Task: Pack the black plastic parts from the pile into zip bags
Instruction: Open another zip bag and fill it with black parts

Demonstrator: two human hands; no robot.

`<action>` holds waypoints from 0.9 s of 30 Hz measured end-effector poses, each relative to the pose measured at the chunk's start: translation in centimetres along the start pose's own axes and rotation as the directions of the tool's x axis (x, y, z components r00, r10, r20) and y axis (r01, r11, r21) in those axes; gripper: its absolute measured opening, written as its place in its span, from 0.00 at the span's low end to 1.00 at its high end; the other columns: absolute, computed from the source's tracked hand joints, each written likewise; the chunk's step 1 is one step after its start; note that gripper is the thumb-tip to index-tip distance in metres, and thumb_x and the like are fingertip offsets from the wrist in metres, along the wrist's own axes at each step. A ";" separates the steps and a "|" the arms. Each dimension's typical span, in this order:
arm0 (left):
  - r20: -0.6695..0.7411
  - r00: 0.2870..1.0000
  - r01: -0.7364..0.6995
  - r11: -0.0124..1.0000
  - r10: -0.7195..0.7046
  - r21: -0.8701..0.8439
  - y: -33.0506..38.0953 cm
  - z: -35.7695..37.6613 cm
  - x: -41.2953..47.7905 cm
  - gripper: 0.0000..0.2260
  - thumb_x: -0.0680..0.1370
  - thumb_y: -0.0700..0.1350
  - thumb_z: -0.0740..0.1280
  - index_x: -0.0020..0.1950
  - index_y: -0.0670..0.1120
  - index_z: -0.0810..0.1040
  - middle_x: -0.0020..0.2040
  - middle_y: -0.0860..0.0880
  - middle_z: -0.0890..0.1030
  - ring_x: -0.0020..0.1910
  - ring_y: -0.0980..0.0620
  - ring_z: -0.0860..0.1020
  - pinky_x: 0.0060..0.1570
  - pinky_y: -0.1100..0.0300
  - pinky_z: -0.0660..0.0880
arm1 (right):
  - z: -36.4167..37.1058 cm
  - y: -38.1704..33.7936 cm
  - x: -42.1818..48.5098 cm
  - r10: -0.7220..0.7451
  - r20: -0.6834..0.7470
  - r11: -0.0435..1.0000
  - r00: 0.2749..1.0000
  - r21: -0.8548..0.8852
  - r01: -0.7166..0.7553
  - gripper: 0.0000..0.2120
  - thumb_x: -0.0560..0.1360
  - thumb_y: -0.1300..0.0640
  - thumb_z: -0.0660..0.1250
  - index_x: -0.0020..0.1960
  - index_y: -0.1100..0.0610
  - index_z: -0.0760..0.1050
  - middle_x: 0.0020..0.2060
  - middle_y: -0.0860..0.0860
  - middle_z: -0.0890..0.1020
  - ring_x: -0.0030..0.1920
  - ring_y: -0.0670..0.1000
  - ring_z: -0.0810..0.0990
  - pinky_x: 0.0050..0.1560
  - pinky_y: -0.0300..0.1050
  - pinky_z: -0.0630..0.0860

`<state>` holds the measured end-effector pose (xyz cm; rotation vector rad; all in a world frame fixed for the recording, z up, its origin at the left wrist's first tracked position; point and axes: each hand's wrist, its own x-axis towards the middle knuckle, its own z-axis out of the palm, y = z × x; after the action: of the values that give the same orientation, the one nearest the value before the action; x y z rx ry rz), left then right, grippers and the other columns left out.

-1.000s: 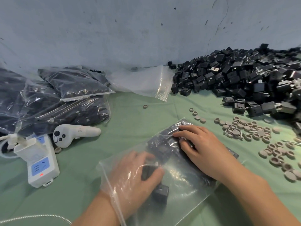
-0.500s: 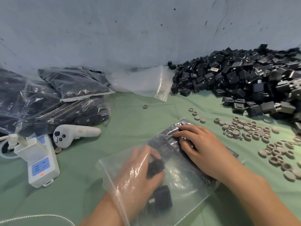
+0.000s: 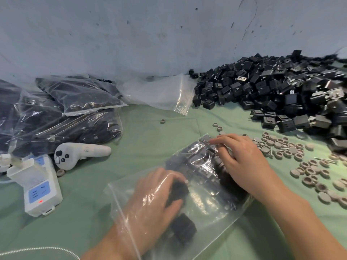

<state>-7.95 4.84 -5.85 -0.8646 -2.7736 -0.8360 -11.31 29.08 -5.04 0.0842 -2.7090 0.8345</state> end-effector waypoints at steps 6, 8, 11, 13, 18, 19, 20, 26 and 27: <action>0.018 0.999 -0.036 0.996 0.038 -0.086 -0.6 0.2 -0.2 0.16 0.74 0.63 0.66 0.59 0.61 0.74 0.50 0.66 0.74 0.51 0.63 0.75 0.51 0.70 0.69 | -0.5 0.2 -0.8 0.039 -0.037 0.998 0.999 -0.042 -0.041 0.14 0.82 0.53 0.57 0.62 0.45 0.78 0.60 0.41 0.77 0.66 0.47 0.70 0.73 0.51 0.62; 0.009 1.000 -0.005 0.993 0.006 -0.114 -0.6 0.3 -0.2 0.15 0.73 0.65 0.65 0.57 0.63 0.73 0.50 0.65 0.75 0.50 0.62 0.75 0.49 0.71 0.68 | -0.5 0.5 -1.4 0.059 -0.066 0.997 0.996 -0.035 -0.062 0.14 0.82 0.53 0.56 0.62 0.45 0.77 0.61 0.42 0.77 0.65 0.47 0.71 0.73 0.51 0.63; -0.017 1.000 -0.009 0.996 0.007 -0.093 -0.4 0.7 0.1 0.11 0.73 0.63 0.66 0.53 0.61 0.74 0.50 0.66 0.76 0.49 0.64 0.76 0.47 0.73 0.69 | -0.4 1.2 -2.4 0.096 -0.151 0.995 0.984 0.039 -0.091 0.15 0.83 0.51 0.56 0.64 0.48 0.77 0.61 0.43 0.78 0.64 0.46 0.72 0.69 0.49 0.66; -0.037 0.999 0.011 0.996 -0.014 -0.084 -0.1 1.1 0.4 0.10 0.73 0.62 0.67 0.50 0.60 0.74 0.50 0.66 0.76 0.47 0.66 0.76 0.46 0.75 0.68 | -0.2 1.8 -3.3 0.119 -0.199 0.990 0.973 0.103 -0.100 0.15 0.84 0.50 0.56 0.65 0.50 0.76 0.60 0.44 0.78 0.63 0.47 0.74 0.66 0.47 0.68; -0.027 0.991 0.124 0.982 -0.129 -0.141 0.7 2.6 1.4 0.10 0.75 0.63 0.68 0.46 0.62 0.70 0.44 0.66 0.79 0.38 0.68 0.79 0.36 0.75 0.72 | -0.1 2.4 -4.2 0.159 -0.231 0.970 0.960 0.220 -0.107 0.14 0.84 0.49 0.56 0.63 0.48 0.77 0.56 0.41 0.78 0.51 0.27 0.73 0.51 0.22 0.66; -0.020 0.990 0.134 0.977 -0.139 -0.165 0.9 2.8 1.6 0.09 0.75 0.63 0.68 0.46 0.62 0.71 0.43 0.65 0.80 0.37 0.67 0.79 0.35 0.73 0.73 | 0.0 2.4 -4.3 0.162 -0.235 0.969 0.958 0.219 -0.110 0.14 0.83 0.48 0.56 0.63 0.48 0.77 0.55 0.40 0.78 0.50 0.28 0.73 0.49 0.23 0.65; -0.019 0.989 0.139 0.970 -0.146 -0.200 1.0 2.8 1.6 0.08 0.75 0.63 0.68 0.47 0.61 0.72 0.42 0.63 0.81 0.36 0.66 0.80 0.36 0.71 0.75 | 0.0 2.3 -4.3 0.167 -0.234 0.969 0.958 0.218 -0.116 0.14 0.83 0.48 0.56 0.62 0.48 0.77 0.55 0.40 0.79 0.49 0.30 0.73 0.49 0.27 0.67; 0.113 0.976 0.212 0.933 -0.186 -0.292 0.1 -0.9 0.0 0.10 0.72 0.64 0.70 0.51 0.66 0.77 0.47 0.63 0.81 0.47 0.63 0.80 0.46 0.69 0.75 | -0.3 2.3 -4.6 0.157 -0.218 0.971 0.963 0.211 -0.110 0.13 0.84 0.49 0.56 0.61 0.47 0.77 0.52 0.39 0.79 0.51 0.33 0.76 0.49 0.32 0.68; 0.182 0.964 0.237 0.935 -0.194 -0.262 -0.1 -1.3 -0.4 0.13 0.70 0.66 0.71 0.52 0.69 0.76 0.48 0.63 0.81 0.48 0.64 0.79 0.46 0.71 0.74 | -0.3 2.4 -4.6 0.160 -0.220 0.968 0.962 0.225 -0.110 0.13 0.84 0.49 0.56 0.61 0.47 0.77 0.52 0.39 0.79 0.50 0.30 0.75 0.48 0.28 0.67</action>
<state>-7.74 3.89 -4.86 -0.6939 -2.9710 -1.2797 -7.22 31.04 -7.47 -0.1486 -2.4171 1.0960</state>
